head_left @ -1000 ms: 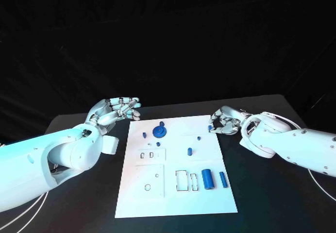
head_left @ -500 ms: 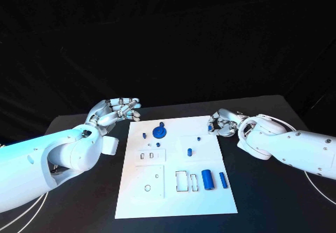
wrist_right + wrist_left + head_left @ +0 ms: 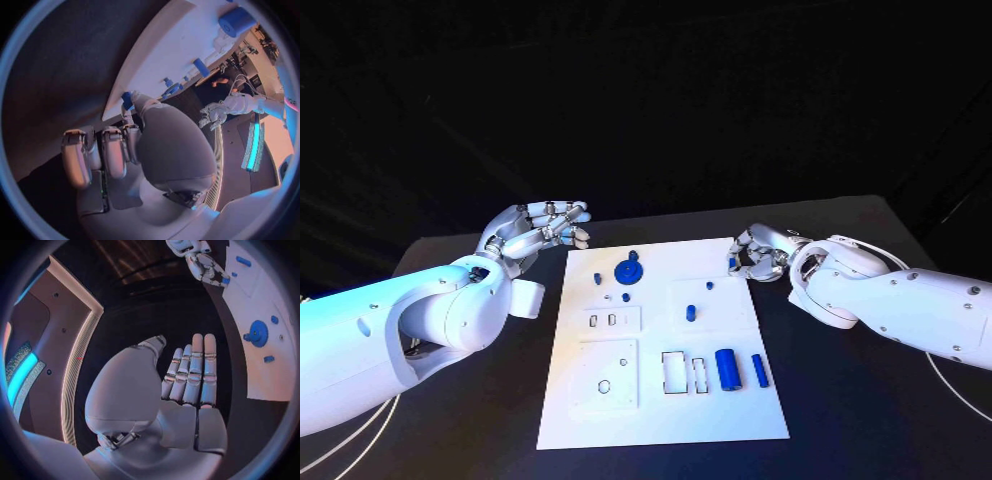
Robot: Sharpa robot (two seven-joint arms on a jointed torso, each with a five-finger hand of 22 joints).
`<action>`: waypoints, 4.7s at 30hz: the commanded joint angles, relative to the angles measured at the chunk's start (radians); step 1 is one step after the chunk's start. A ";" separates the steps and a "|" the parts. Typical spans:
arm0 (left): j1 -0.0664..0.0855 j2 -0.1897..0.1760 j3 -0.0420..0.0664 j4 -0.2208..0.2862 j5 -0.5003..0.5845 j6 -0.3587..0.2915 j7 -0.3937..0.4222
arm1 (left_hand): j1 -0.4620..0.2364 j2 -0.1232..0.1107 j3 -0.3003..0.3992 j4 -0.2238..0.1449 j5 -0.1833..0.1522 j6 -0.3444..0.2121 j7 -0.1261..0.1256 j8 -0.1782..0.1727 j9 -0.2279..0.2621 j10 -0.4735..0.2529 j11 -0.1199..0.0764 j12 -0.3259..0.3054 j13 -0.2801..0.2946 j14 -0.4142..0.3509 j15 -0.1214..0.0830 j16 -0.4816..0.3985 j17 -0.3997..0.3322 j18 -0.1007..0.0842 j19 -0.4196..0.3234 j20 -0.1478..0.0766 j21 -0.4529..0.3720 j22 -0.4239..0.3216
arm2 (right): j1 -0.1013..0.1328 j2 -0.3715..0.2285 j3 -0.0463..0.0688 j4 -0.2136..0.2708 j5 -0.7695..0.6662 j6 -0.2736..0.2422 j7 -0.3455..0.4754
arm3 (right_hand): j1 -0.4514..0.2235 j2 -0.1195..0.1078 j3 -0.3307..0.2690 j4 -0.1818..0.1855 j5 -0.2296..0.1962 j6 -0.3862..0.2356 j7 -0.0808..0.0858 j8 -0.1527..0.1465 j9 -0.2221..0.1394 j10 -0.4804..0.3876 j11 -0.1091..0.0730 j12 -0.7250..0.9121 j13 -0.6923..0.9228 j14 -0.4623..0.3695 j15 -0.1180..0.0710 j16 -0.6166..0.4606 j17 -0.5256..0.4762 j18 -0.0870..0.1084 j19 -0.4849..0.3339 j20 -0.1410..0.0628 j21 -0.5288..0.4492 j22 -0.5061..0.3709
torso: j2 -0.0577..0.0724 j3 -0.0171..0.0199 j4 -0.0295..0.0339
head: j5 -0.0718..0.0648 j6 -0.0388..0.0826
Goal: Assemble the parts on the task board
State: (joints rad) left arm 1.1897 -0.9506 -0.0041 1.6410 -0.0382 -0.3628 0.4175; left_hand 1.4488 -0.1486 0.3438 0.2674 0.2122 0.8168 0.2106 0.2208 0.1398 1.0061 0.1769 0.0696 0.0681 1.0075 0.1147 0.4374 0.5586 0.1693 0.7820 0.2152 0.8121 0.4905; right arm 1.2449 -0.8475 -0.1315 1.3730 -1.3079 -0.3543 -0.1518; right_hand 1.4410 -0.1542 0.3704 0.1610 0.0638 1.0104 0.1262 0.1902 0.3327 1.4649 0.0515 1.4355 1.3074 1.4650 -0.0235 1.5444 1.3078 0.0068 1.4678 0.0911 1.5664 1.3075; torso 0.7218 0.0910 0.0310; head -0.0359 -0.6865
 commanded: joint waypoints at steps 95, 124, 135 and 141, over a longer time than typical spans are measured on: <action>0.001 0.054 -0.012 -0.060 -0.017 0.005 -0.018 | 0.007 -0.004 0.004 -0.010 -0.002 0.004 0.018 -0.001 0.001 0.006 -0.005 0.004 0.003 0.006 -0.006 0.021 0.012 0.014 -0.008 -0.004 0.024 0.011 | -0.099 0.347 -0.020 0.119 -0.189 -0.003 -0.260 | -0.065 -0.006 0.059 -0.007 -0.005 0.007 -0.006 0.051 0.020 0.012 -0.011 0.005 0.155 0.093 -0.004 0.000 0.207 -0.007 0.103 -0.011 0.004 0.263 | -0.018 -0.0258 0.0135 | 0.105 -0.080; 0.001 0.055 -0.012 -0.065 -0.017 0.008 -0.023 | 0.006 -0.005 0.005 -0.010 -0.001 0.005 0.018 -0.001 0.001 0.006 -0.006 0.003 0.003 0.007 -0.007 0.022 0.013 0.014 -0.009 -0.004 0.026 0.012 | -0.103 0.348 -0.020 0.112 -0.191 0.005 -0.259 | -0.092 -0.051 0.056 -0.009 -0.005 -0.035 0.009 0.040 0.012 -0.030 0.001 -0.051 0.112 0.090 0.005 -0.005 0.198 -0.007 0.103 -0.004 0.004 0.263 | -0.018 -0.0262 0.0134 | 0.104 -0.081; 0.001 0.054 -0.012 -0.065 -0.016 0.010 -0.027 | 0.006 -0.004 0.006 -0.011 -0.001 0.005 0.018 0.000 0.001 0.007 -0.006 0.003 0.002 0.006 -0.007 0.023 0.013 0.014 -0.009 -0.004 0.027 0.012 | -0.103 0.348 -0.020 0.112 -0.189 -0.011 -0.250 | -0.099 -0.068 0.056 -0.008 -0.005 -0.080 0.023 0.023 0.001 -0.090 0.012 -0.135 0.046 0.086 0.015 -0.012 0.185 -0.007 0.103 0.005 0.004 0.263 | -0.018 -0.0261 0.0135 | 0.102 -0.079; 0.001 0.054 -0.012 -0.066 -0.016 0.012 -0.029 | 0.006 -0.004 0.007 -0.011 -0.001 0.005 0.017 0.000 0.001 0.007 -0.006 0.003 0.002 0.006 -0.007 0.023 0.014 0.014 -0.009 -0.004 0.028 0.013 | -0.103 0.348 -0.020 0.112 -0.185 -0.031 -0.240 | -0.115 -0.086 0.028 0.001 -0.006 -0.105 0.030 0.010 -0.007 -0.098 0.020 -0.149 0.033 0.086 0.022 -0.013 0.184 -0.007 0.103 0.012 0.004 0.263 | -0.018 -0.0265 0.0133 | 0.101 -0.077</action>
State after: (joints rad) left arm 1.1898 -0.8975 -0.0167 1.5740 -0.0524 -0.3664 0.3855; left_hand 1.4530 -0.1445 0.3506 0.2606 0.2122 0.8168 0.2106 0.2209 0.1399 1.0097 0.1733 0.0696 0.0696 1.0114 0.1109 0.4568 0.5715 0.1694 0.7791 0.2109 0.8358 0.5025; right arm 1.1424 -0.4998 -0.1509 1.4844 -1.4882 -0.3729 -0.4067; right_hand 1.3223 -0.2333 0.4000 0.1621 0.0581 0.9133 0.1547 0.2049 0.3267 1.3749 0.0703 1.2915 1.3074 1.4646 -0.0088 1.5365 1.3080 0.0067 1.4644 0.0954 1.5664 1.3079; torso 0.7040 0.0647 0.0442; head 0.0663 -0.7647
